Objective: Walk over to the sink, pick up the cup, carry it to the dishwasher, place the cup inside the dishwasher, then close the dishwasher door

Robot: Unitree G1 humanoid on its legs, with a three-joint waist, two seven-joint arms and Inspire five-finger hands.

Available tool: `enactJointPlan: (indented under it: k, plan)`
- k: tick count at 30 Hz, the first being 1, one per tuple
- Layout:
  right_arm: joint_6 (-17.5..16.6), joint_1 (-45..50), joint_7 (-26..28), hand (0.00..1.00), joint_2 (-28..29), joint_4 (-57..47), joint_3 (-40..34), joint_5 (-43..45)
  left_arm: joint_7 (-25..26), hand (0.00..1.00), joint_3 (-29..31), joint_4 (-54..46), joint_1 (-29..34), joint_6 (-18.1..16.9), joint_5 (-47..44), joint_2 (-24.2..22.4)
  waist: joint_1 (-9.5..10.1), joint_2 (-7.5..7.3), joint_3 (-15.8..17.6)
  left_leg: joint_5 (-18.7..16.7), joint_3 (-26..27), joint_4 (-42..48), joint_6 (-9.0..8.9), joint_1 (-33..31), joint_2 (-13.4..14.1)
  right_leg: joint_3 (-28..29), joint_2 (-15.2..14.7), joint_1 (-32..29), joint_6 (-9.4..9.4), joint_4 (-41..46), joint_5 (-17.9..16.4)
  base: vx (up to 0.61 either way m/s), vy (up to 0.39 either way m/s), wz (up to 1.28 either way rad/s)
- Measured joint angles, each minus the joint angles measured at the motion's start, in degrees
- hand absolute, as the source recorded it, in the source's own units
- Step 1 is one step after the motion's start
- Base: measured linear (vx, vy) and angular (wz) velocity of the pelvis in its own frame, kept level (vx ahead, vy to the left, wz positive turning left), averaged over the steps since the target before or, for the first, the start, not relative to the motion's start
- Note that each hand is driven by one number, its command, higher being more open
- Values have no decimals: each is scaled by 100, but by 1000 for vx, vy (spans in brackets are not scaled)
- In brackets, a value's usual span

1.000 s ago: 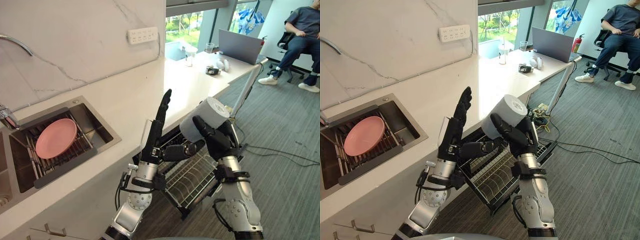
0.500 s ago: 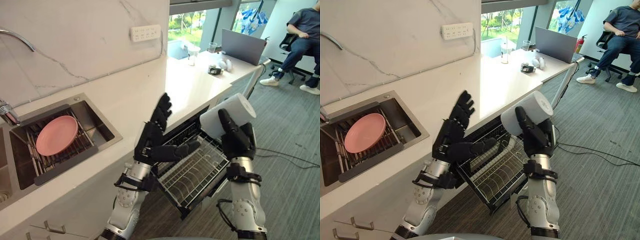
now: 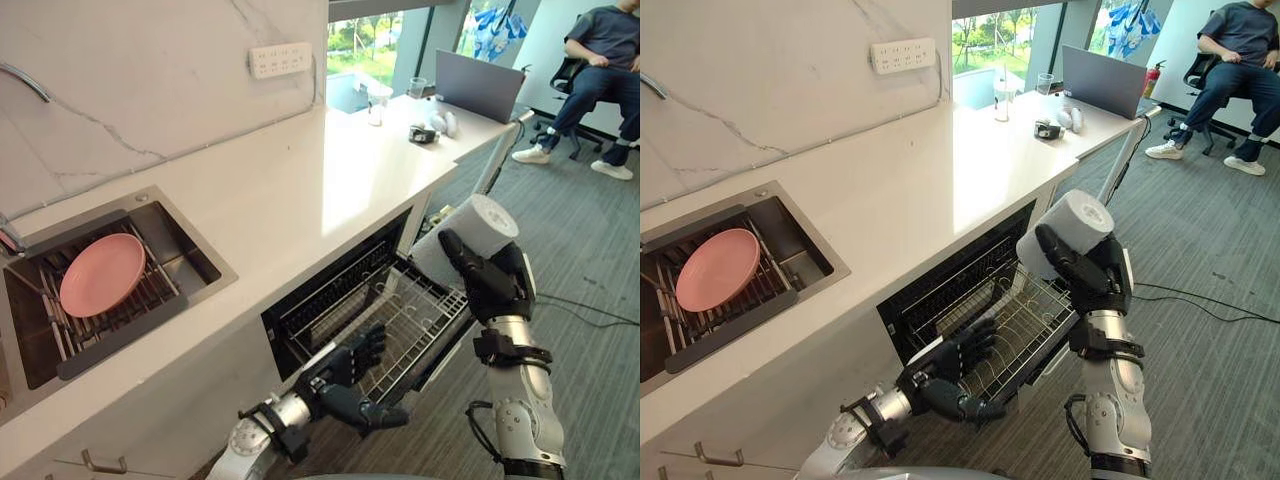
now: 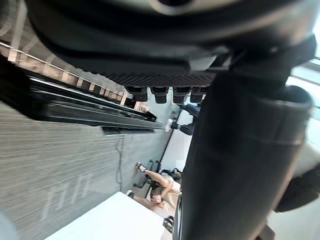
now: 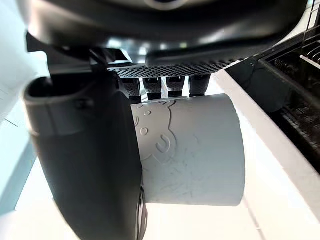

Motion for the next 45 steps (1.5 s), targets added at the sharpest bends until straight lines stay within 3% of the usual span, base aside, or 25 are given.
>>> enactJointPlan:
  k: [7,13,17,24,34,39,45]
  plan:
    - [589,0,387,0,-265,798,-16,-881,46,100,1077,1680,428,-55,244,2,12,11,3,22,-226,-7,-20,-12,-18,-259,3,133,1,-110,0,-4,-30,16]
    - [1025,11,575,0,-290,1313,-69,-1238,167,100,1981,2609,586,-602,447,-202,55,44,21,68,-384,-24,-3,-10,-76,-416,-32,221,2,-160,-2,-37,-26,13]
    - [1112,13,840,0,-309,1538,-79,-1462,729,100,2435,2958,631,-937,578,-358,83,57,42,109,-470,-48,-5,-11,-86,-502,-38,248,0,-163,-4,-46,-26,10]
    - [1126,-31,1046,0,-343,2443,-65,-2253,1608,100,3155,3308,747,-1079,632,-584,308,82,69,150,-779,-55,8,-12,-131,-832,-90,414,26,-198,-55,-32,-31,23]
    - [1127,-1103,1071,0,-982,4337,307,-2586,2052,100,3440,3771,715,-1068,936,-685,508,92,232,234,-1164,-56,77,-177,-288,-1223,-190,440,78,-198,-101,-22,-12,22]
    - [1105,-1772,1046,0,-1154,5095,553,-2706,2041,100,3441,3732,518,-1046,1018,-672,650,106,505,332,-1403,-56,82,-395,-324,-1443,-204,331,78,-182,-101,-39,-14,26]
    - [1043,-3045,1080,0,-1526,5993,848,-2883,1973,100,3425,3506,141,-828,993,-669,959,212,1148,513,-1622,-48,98,-816,-335,-1645,-198,-24,56,-90,-63,-36,-2,21]
